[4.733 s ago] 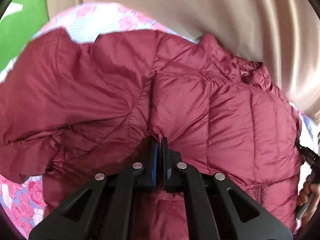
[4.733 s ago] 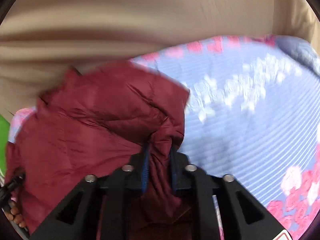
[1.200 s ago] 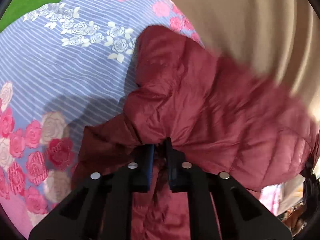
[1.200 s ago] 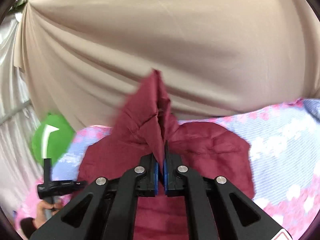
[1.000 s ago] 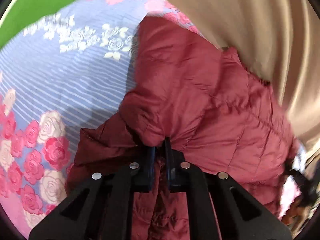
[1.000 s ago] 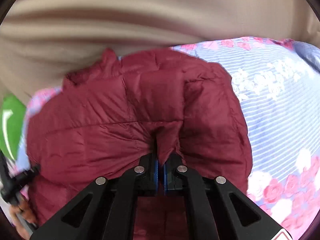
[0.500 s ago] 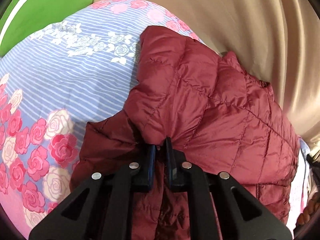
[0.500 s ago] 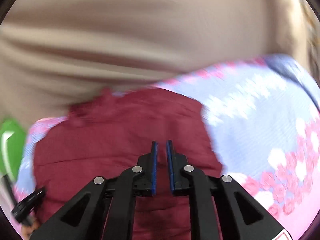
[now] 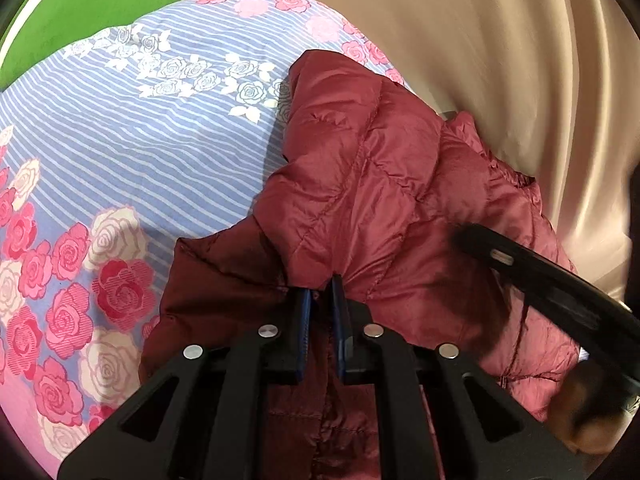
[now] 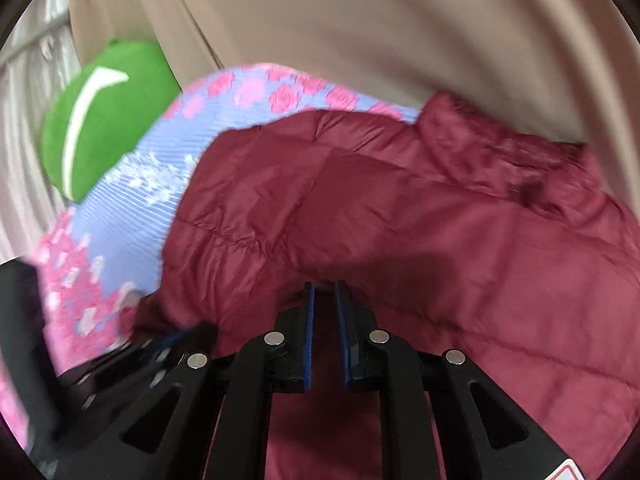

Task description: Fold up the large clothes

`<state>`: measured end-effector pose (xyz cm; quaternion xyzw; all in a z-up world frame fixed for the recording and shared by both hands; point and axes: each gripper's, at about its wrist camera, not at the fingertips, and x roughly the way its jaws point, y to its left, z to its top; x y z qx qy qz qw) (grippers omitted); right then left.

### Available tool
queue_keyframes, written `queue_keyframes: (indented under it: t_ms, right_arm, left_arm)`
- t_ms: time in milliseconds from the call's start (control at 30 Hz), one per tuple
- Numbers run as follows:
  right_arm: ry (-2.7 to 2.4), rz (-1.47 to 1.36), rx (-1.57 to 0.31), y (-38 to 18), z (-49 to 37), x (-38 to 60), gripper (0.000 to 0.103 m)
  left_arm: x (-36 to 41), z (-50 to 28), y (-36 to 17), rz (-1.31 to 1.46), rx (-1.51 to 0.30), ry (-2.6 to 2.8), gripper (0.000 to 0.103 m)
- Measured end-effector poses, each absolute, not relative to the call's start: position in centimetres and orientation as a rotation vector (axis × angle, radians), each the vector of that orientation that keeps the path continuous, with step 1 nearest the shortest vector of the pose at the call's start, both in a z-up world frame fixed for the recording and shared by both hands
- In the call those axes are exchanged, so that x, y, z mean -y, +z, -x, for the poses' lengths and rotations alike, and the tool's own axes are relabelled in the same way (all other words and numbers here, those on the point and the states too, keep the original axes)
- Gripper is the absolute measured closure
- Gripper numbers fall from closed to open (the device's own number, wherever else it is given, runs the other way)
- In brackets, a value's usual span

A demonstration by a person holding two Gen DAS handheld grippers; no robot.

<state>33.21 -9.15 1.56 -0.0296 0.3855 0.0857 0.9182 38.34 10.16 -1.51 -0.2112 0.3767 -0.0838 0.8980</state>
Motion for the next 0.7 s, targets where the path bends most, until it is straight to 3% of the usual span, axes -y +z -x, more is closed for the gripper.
queue_keyframes:
  t_ms: [67, 233, 367, 533, 700]
  right_arm:
    - [0.128, 0.107, -0.78, 0.7, -35.4, 8.4, 0.103]
    - [0.121, -0.079, -0.743, 1.8, -36.9, 10.7, 0.101]
    - [0.091, -0.011, -0.774, 0.8, -36.6, 11.5, 0.103]
    - [0.085, -0.097, -0.666, 3.1, -30.5, 16.5, 0.099]
    - [-0.061, -0.137, -0.667, 2.0, -24.3, 24.6, 0.097]
  left_arm:
    - [-10.3, -38.4, -1.6, 0.443, -0.782, -0.179, 0.093]
    - [-10.3, -38.3, -1.6, 0.435, -0.784, -0.176, 0.093]
    - [-9.9, -38.2, -1.5, 0.41, -0.782, -0.168, 0.093]
    - [-9.8, -38.4, -1.5, 0.407, -0.782, -0.166, 0.093]
    - [-9.5, -38.4, -1.4, 0.391, -0.781, -0.158, 0.093]
